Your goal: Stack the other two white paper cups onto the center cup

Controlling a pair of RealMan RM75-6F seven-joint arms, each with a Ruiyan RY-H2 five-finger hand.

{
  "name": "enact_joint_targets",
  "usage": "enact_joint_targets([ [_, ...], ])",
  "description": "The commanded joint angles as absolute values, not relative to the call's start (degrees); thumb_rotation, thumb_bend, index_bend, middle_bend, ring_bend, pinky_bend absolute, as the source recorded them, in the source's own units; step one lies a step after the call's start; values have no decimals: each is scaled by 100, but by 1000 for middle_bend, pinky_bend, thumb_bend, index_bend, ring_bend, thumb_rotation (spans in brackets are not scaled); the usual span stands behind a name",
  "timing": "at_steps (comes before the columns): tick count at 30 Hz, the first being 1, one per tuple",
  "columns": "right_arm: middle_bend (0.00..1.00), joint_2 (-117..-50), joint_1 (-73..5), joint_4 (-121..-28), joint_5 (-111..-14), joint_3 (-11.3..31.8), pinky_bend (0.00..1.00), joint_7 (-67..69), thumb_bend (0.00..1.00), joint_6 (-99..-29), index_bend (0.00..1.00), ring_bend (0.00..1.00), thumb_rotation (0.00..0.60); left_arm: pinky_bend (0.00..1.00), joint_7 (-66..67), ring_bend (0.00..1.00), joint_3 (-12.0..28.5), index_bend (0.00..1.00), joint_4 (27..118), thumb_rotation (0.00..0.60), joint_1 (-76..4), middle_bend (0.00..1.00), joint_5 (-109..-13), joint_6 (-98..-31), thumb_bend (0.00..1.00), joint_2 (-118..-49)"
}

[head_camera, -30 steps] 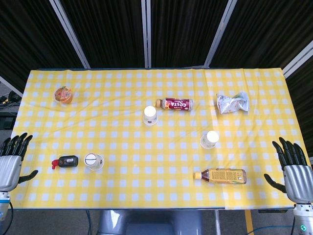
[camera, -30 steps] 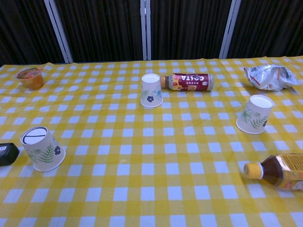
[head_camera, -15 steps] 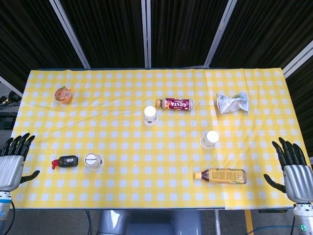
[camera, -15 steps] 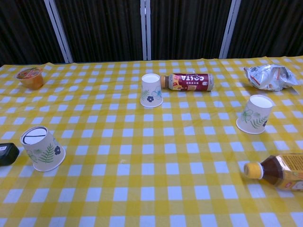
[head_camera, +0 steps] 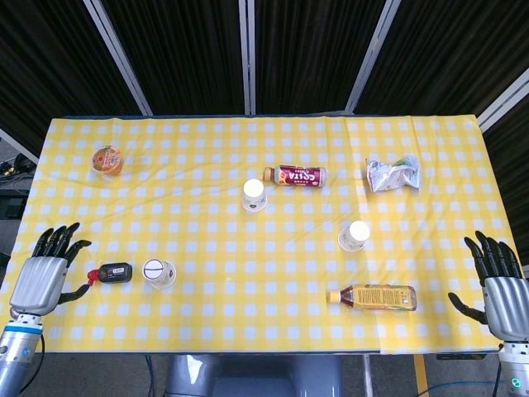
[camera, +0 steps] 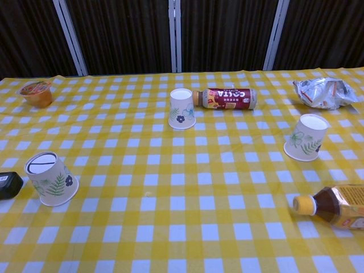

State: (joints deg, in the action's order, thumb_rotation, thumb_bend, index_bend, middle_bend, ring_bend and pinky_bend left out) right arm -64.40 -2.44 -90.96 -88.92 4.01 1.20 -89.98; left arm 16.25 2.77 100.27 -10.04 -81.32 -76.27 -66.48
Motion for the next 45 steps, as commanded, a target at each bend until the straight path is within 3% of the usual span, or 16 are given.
enact_joint_targets([
  [1, 0, -6444, -251, -9087, -8923, 397, 0, 139, 74, -9006, 0, 0, 600, 0, 1814, 0, 339, 311, 10125, 600, -1307, 0, -7865, -7138, 186, -6749],
  [13, 0, -6398, -216, -9074, -8905, 405, 0, 324, 74, -9044, 0, 0, 600, 0, 2587, 0, 422, 310, 10315, 600, -1932, 0, -7311, -6393, 187, -7255],
  [16, 0, -6377, -202, -9072, -8902, 406, 0, 439, 74, -9059, 0, 0, 600, 0, 2798, 0, 424, 310, 10438, 600, -2081, 0, -7123, -6235, 238, -7369],
  [29, 0, -6353, -208, -9102, -8885, 384, 0, 481, 73, -8980, 0, 0, 600, 0, 3152, 0, 378, 295, 10429, 600, -2328, 0, -6616, -6191, 262, -7516],
  [36, 0, -6318, -190, -9103, -8897, 396, 0, 577, 72, -9027, 0, 0, 600, 0, 3152, 0, 278, 359, 10376, 600, -2412, 0, -6518, -6139, 412, -7611],
  [45, 0, -6316, -207, -9062, -8810, 433, 0, 629, 72, -8971, 0, 0, 600, 0, 2900, 0, 420, 358, 10601, 600, -2465, 0, -6807, -6406, 418, -7354],
])
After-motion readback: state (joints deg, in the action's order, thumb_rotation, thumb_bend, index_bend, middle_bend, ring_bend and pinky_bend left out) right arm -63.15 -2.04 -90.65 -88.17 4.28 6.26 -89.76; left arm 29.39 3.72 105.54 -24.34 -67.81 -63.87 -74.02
